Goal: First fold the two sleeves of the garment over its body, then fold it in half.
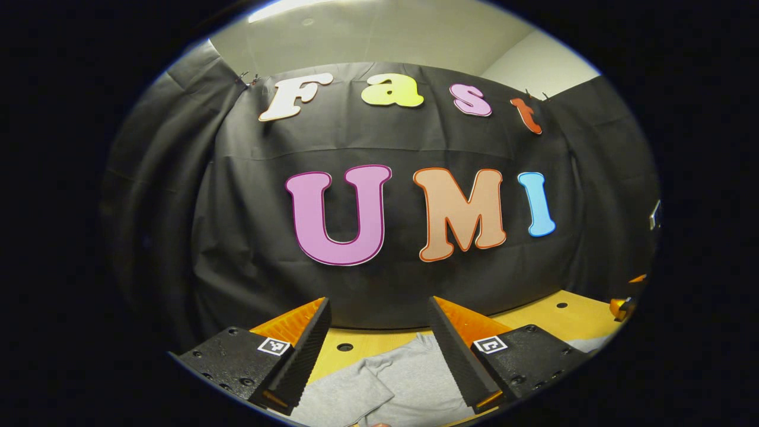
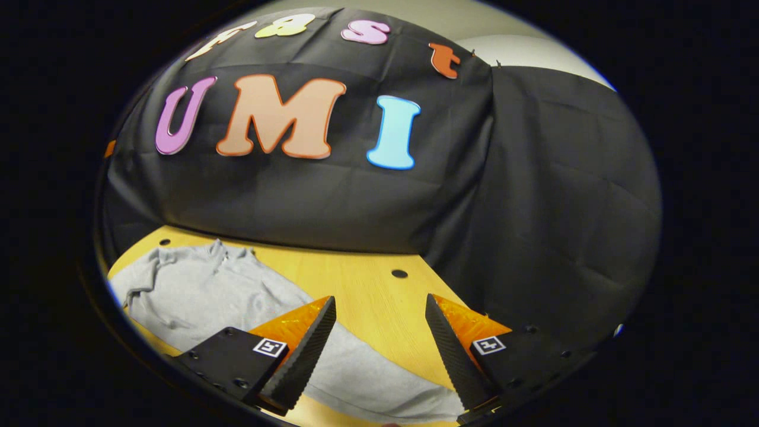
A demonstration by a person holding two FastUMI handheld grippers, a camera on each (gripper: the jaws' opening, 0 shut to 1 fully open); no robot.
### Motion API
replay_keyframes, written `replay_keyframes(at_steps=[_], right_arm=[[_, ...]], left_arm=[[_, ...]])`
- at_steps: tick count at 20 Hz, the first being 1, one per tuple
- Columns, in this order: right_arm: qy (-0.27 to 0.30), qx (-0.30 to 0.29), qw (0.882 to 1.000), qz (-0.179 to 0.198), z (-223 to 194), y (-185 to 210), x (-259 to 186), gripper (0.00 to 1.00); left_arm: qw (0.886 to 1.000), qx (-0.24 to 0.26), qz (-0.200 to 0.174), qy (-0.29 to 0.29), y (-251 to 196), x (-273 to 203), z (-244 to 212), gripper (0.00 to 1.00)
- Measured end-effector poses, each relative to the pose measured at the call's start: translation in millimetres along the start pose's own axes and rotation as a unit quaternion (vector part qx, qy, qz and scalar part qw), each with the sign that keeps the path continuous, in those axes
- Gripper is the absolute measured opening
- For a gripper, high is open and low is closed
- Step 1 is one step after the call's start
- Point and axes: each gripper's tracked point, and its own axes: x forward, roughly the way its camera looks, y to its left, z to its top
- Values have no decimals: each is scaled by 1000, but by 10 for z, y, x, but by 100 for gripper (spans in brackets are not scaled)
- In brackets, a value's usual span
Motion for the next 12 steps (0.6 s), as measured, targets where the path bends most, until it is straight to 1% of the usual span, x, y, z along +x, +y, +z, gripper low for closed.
replay_keyframes(at_steps=[1,2,3,4,6,7,10,12], right_arm=[[21,6,1000,-3,-176,-61,49,98],[43,9,999,-4,-344,-101,78,98],[68,11,998,-6,-552,-148,100,98],[91,11,996,-10,-735,-185,135,98],[130,11,991,-18,-1051,-283,159,98],[146,12,989,-22,-1194,-350,164,98],[214,28,976,-28,-1627,-505,151,98],[250,40,967,-28,-1820,-556,148,98]], left_arm=[[1000,1,2,1,7,-2,-11,99],[1000,2,5,2,23,-12,-18,96],[1000,2,7,4,30,-13,-24,99],[1000,3,10,7,42,-18,-33,96],[1000,4,13,10,49,-38,-46,96],[1000,5,15,11,53,-47,-48,99],[1000,9,21,12,48,-63,-30,99],[1000,13,24,14,29,-58,-21,99]])
